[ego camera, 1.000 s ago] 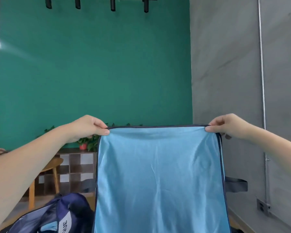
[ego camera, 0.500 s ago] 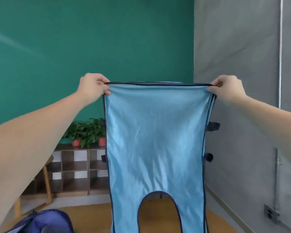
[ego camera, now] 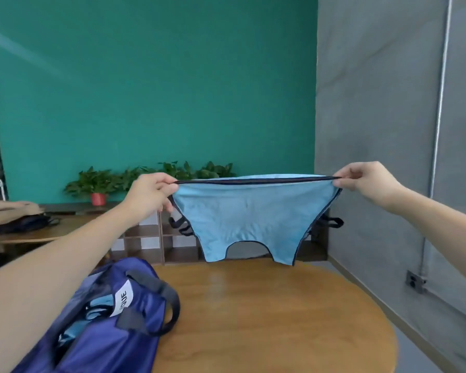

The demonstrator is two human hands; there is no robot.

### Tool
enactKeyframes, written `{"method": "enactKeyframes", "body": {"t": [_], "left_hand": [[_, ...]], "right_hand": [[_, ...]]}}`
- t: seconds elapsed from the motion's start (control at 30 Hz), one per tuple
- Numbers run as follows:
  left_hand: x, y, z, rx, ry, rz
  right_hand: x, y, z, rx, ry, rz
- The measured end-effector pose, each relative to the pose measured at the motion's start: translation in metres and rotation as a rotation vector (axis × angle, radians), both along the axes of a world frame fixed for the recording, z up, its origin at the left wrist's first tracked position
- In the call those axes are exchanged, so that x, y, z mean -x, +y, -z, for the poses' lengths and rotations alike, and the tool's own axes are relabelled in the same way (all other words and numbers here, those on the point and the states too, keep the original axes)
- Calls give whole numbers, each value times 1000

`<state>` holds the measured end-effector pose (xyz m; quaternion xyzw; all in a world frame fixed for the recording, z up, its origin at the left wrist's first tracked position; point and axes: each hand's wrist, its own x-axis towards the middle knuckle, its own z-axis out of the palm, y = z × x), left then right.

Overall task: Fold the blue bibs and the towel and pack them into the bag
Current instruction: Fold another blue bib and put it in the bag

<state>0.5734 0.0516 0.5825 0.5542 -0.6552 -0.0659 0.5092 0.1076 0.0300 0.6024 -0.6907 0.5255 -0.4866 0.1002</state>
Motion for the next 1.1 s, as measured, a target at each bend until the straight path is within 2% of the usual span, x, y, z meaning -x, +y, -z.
{"method": "enactKeyframes", "body": {"t": [0.17,0.37,0.63,0.77,0.9,1.1], "left_hand": [[3,50,72,-200,-45,35],[19,56,107,-223,-32,58],[18,-20,169,-269,-62,-6],[16,-66,233,-339,-193,-89],[22,-96,288,-425,-297,-63],[18,-114,328,-485,-351,-91]], "right_hand": [[26,42,66,-289,34,-85],[32,34,111,-373,74,-45],[21,-31,184,-444,90,18],[10,-75,252,-523,158,61],[2,-100,314,-660,216,104],[2,-106,338,-656,204,105]]}}
